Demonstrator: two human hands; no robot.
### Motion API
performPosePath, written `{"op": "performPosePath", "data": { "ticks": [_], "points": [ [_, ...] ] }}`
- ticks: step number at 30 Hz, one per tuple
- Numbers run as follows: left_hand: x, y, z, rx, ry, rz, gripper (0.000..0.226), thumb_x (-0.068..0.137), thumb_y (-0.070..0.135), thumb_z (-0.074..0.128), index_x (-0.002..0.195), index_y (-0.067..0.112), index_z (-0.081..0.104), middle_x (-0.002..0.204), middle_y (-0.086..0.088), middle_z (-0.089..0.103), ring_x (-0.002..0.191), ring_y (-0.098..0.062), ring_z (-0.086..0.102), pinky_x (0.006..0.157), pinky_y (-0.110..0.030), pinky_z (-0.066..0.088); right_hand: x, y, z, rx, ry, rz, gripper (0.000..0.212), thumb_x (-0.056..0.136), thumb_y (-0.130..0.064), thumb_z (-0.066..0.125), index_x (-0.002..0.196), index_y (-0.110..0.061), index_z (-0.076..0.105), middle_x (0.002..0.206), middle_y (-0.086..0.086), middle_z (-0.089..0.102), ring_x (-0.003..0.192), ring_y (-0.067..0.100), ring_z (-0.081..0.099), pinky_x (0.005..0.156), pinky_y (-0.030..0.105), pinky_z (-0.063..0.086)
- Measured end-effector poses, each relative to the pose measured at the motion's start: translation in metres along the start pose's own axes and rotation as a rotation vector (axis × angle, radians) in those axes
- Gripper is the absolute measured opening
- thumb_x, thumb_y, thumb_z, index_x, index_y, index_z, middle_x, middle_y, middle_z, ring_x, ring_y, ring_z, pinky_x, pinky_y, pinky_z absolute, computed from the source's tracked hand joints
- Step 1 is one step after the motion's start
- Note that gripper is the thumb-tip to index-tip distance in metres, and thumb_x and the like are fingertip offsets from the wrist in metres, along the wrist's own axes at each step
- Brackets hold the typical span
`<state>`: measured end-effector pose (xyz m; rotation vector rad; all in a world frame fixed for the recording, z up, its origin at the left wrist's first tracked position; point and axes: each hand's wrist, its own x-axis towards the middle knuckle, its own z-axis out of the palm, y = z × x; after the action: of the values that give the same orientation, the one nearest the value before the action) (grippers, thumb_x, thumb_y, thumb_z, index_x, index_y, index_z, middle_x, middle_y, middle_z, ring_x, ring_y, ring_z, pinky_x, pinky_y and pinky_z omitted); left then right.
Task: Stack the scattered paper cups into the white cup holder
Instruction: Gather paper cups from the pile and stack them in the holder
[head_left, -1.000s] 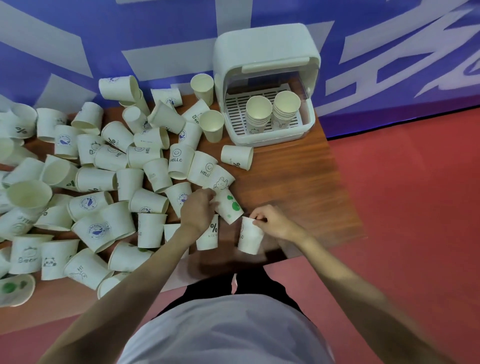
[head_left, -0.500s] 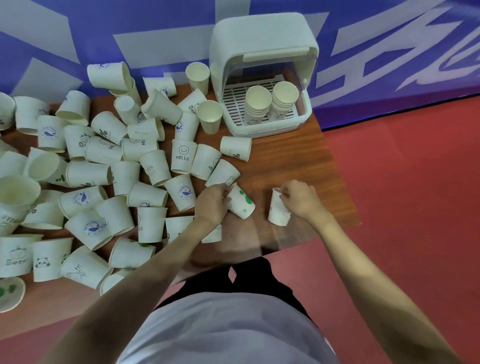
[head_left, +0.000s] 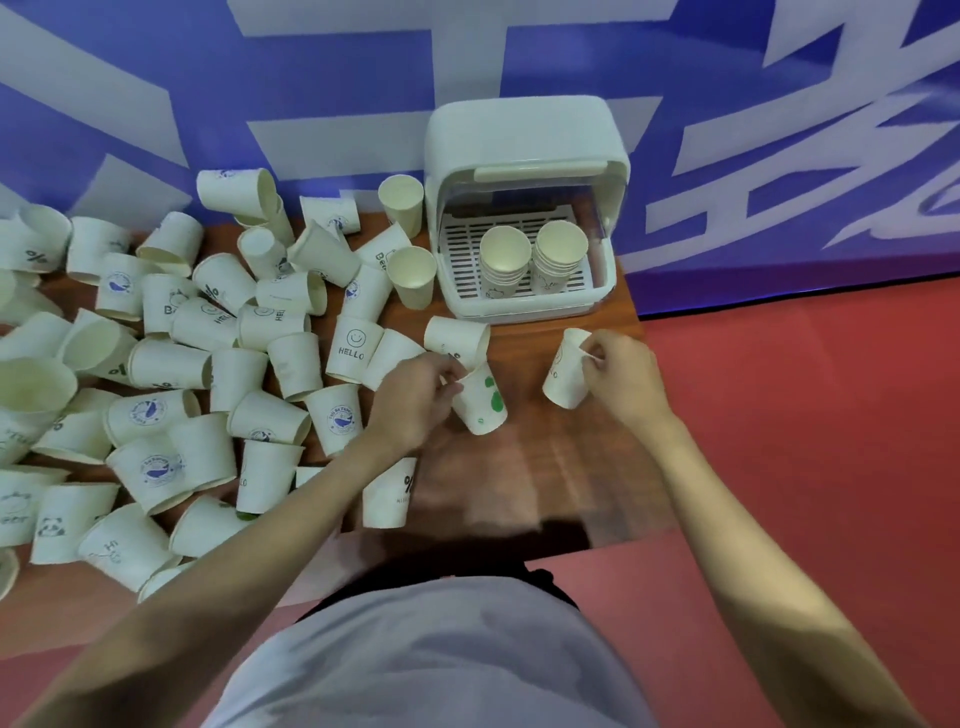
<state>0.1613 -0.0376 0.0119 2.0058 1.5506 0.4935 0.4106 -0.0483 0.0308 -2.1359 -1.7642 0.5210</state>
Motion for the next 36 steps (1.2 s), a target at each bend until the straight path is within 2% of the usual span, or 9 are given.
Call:
{"op": "performPosePath", "data": {
  "ticks": [3, 8, 12, 15, 18, 22, 27, 32, 36],
  "points": [
    [0.031, 0.029, -0.017, -0.021, 0.113, 0.148, 0.012, 0.083, 0.011, 0.064, 0.094, 0.011, 0.070, 0.089, -0.005, 0.068, 0.074, -0.016, 0.058, 0.067, -0.029, 0.046, 0.027, 0.000, -0.019, 0.092, 0.134, -0.067, 0.013, 0.083, -0.003, 0.056, 0.089, -0.010, 0.065, 0.090, 0.010, 0.070, 0.083, 0.029, 0.063, 0.070, 0.030, 0.042],
    [0.080, 0.062, -0.029, 0.043, 0.313, 0.275, 0.012, 0.084, 0.011, 0.065, 0.092, 0.009, 0.073, 0.083, -0.005, 0.064, 0.075, -0.019, 0.056, 0.067, -0.029, 0.044, 0.069, 0.001, -0.038, 0.118, 0.339, -0.210, 0.012, 0.086, -0.005, 0.058, 0.095, -0.007, 0.066, 0.092, 0.008, 0.069, 0.084, 0.027, 0.062, 0.082, 0.040, 0.047],
    [0.111, 0.070, -0.027, 0.108, 0.353, 0.278, 0.015, 0.084, 0.018, 0.063, 0.091, 0.009, 0.074, 0.084, -0.006, 0.064, 0.078, -0.022, 0.057, 0.067, -0.027, 0.041, 0.097, 0.009, -0.031, 0.077, 0.446, -0.279, 0.011, 0.089, -0.010, 0.056, 0.096, -0.007, 0.065, 0.089, 0.008, 0.065, 0.080, 0.026, 0.056, 0.084, 0.033, 0.034],
    [0.127, 0.070, -0.020, 0.170, 0.332, 0.266, 0.015, 0.085, 0.017, 0.065, 0.091, 0.008, 0.074, 0.084, -0.008, 0.065, 0.080, -0.027, 0.059, 0.065, -0.033, 0.048, 0.114, 0.014, -0.023, 0.078, 0.483, -0.325, 0.009, 0.088, -0.010, 0.058, 0.093, -0.007, 0.065, 0.083, 0.007, 0.064, 0.076, 0.026, 0.055, 0.081, 0.031, 0.033],
    [0.135, 0.068, -0.012, 0.222, 0.305, 0.277, 0.015, 0.085, 0.014, 0.064, 0.088, 0.005, 0.075, 0.082, -0.010, 0.064, 0.079, -0.031, 0.059, 0.061, -0.039, 0.050, 0.125, 0.017, -0.017, 0.074, 0.459, -0.380, 0.006, 0.088, -0.009, 0.059, 0.092, -0.008, 0.064, 0.082, 0.006, 0.062, 0.075, 0.023, 0.054, 0.080, 0.029, 0.031],
    [0.144, 0.063, 0.001, 0.301, 0.243, 0.281, 0.016, 0.085, 0.013, 0.062, 0.084, 0.002, 0.074, 0.080, -0.012, 0.062, 0.077, -0.032, 0.058, 0.057, -0.039, 0.051, 0.135, 0.022, -0.001, 0.028, 0.376, -0.414, 0.006, 0.087, -0.007, 0.061, 0.092, -0.008, 0.066, 0.081, 0.005, 0.063, 0.077, 0.025, 0.057, 0.080, 0.036, 0.038],
    [0.152, 0.051, 0.014, 0.364, 0.115, 0.235, 0.016, 0.079, -0.003, 0.065, 0.091, 0.003, 0.074, 0.089, -0.014, 0.066, 0.085, -0.033, 0.060, 0.063, -0.039, 0.054, 0.145, 0.025, 0.014, -0.013, 0.259, -0.426, 0.011, 0.087, -0.003, 0.062, 0.093, -0.006, 0.070, 0.082, 0.007, 0.066, 0.082, 0.028, 0.061, 0.088, 0.036, 0.038],
    [0.140, 0.044, 0.012, 0.298, 0.089, 0.188, 0.028, 0.086, 0.010, 0.061, 0.113, 0.007, 0.066, 0.116, -0.011, 0.062, 0.104, -0.028, 0.059, 0.075, -0.036, 0.051, 0.148, 0.024, 0.016, -0.039, 0.136, -0.413, 0.026, 0.084, 0.008, 0.055, 0.106, 0.000, 0.068, 0.097, 0.016, 0.068, 0.098, 0.034, 0.060, 0.096, 0.041, 0.038],
    [0.106, 0.023, -0.002, 0.211, 0.129, 0.155, 0.024, 0.085, 0.012, 0.063, 0.108, 0.009, 0.067, 0.109, -0.006, 0.062, 0.097, -0.023, 0.060, 0.075, -0.033, 0.052, 0.131, 0.011, 0.016, 0.060, 0.165, -0.419, 0.028, 0.086, -0.001, 0.057, 0.113, -0.002, 0.062, 0.106, 0.014, 0.064, 0.104, 0.031, 0.056, 0.095, 0.039, 0.039]
  ]
}}
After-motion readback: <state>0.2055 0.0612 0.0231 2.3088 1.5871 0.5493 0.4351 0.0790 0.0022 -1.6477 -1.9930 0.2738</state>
